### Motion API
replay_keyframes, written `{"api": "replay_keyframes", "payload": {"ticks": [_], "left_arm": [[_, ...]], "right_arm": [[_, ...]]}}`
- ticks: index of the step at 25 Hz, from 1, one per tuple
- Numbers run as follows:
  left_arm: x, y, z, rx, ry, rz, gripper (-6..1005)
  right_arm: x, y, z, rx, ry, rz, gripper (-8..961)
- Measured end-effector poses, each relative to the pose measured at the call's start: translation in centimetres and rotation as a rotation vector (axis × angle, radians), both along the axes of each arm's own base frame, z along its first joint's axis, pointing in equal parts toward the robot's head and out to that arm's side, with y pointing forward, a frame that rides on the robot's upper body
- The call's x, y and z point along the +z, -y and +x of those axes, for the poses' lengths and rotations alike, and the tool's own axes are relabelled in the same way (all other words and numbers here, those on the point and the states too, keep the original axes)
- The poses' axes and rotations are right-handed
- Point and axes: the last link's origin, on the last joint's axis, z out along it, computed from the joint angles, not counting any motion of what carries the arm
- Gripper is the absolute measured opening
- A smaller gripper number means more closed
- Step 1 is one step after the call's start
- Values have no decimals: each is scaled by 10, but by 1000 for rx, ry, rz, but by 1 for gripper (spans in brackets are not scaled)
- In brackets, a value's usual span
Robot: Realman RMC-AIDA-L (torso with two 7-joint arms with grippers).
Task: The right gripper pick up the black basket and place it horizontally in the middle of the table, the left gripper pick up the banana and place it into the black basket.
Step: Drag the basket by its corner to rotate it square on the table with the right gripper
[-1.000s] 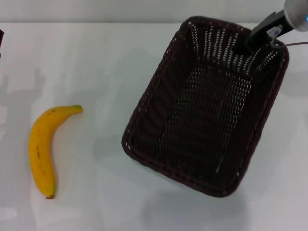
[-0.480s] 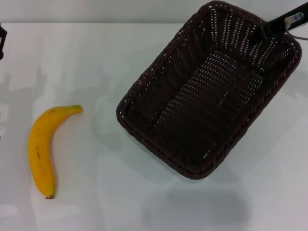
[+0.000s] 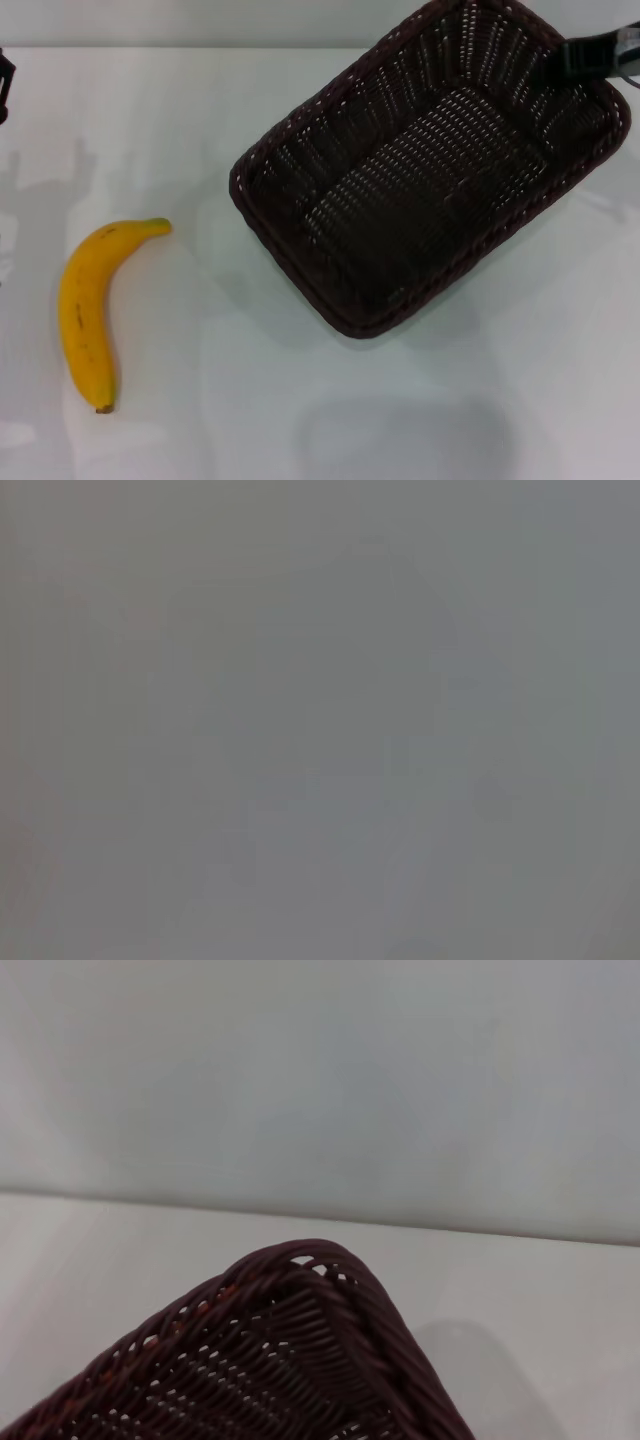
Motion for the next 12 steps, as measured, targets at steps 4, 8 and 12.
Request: {"api": "replay_keyframes", "payload": {"ticks": [4,8,12], "left_arm": [[0,0,-1,1,6,-1,883],[-1,1,-2,2,21,-2,883],[-1,2,-5,8,20,-4,883]], "right_arm": [[0,4,8,-23,-49,49,211],[2,9,19,-57,-92,95,211],[0,14,24,-76,-113,135,210]]}}
